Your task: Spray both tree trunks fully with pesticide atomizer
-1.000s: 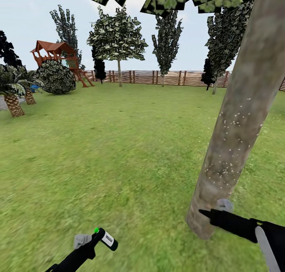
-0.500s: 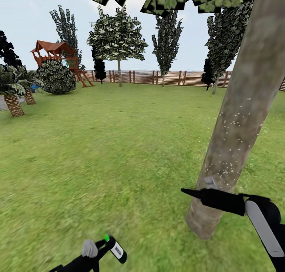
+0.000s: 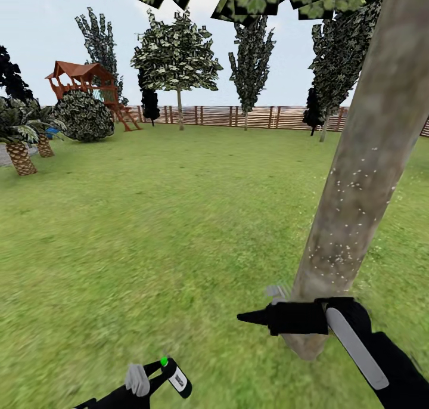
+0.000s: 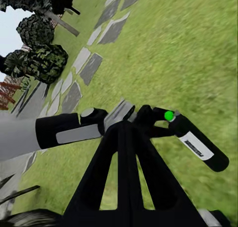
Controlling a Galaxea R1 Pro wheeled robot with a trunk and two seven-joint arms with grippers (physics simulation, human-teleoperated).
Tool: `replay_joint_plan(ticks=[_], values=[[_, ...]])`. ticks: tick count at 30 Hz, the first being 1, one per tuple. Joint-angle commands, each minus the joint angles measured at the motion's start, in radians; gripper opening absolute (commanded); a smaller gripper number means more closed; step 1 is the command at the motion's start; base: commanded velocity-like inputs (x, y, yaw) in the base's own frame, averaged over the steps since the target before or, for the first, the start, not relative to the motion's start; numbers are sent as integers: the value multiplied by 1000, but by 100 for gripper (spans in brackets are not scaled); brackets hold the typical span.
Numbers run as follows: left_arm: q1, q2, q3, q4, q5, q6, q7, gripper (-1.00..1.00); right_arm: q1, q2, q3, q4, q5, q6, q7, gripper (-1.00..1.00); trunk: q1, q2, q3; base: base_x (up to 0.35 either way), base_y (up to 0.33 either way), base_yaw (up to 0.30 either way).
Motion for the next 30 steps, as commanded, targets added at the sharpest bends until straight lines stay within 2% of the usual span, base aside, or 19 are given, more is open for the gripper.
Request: replay_joint_plan(ticks=[1, 4, 7, 8, 9, 11, 14, 20, 24, 28, 30], values=[[-2, 1, -7, 0, 5, -8, 1, -100, -8, 10, 23, 8, 2, 3, -5, -100, 1, -2, -2, 0, 0, 0], [-2, 1, -19, -3, 0, -19, 2, -100, -17, 36, 72, 20, 3, 3, -18, -100, 1, -2, -2, 0, 0, 0], [-2, 1, -54, -8, -10, -31, 3, -100, -20, 60, 109, 45, 3, 3, -26, -100, 1, -2, -2, 0, 0, 0], [-2, 1, -62, -9, -32, -33, 4, -100, -20, 73, 114, 53, 3, 3, -35, -100, 1, -2, -2, 0, 0, 0], [-2, 1, -68, -12, -87, -34, 5, -100, -21, 87, 119, 60, 3, 3, -51, -100, 1, -2, -2, 0, 0, 0], [-2, 0, -69, -15, -158, -34, 6, -100, -21, 97, 123, 66, 3, 3, -63, -100, 1, -2, -2, 0, 0, 0], [-2, 0, -70, -17, -199, -33, 7, -100, -21, 101, 123, 68, 1, 3, -69, -100, 1, -2, -2, 0, 0, 0], [0, 0, -70, -41, -214, -33, 11, -100, -27, 92, 115, 76, 2, 3, -71, -100, 1, -2, -2, 0, 0, 0], [1, 0, -70, -49, -215, -33, 12, -100, -49, 99, 121, 143, 4, 3, -96, -100, 1, -2, -2, 0, 0, 0], [1, 0, -70, -52, -215, -33, 12, -100, -63, 143, 149, 198, 3, 3, -187, -100, 1, -2, -2, 0, 0, 0], [1, 0, -70, -52, -215, -33, 13, -100, -64, 149, 157, 209, 3, 3, -197, -100, 1, -2, -2, 0, 0, 0]])
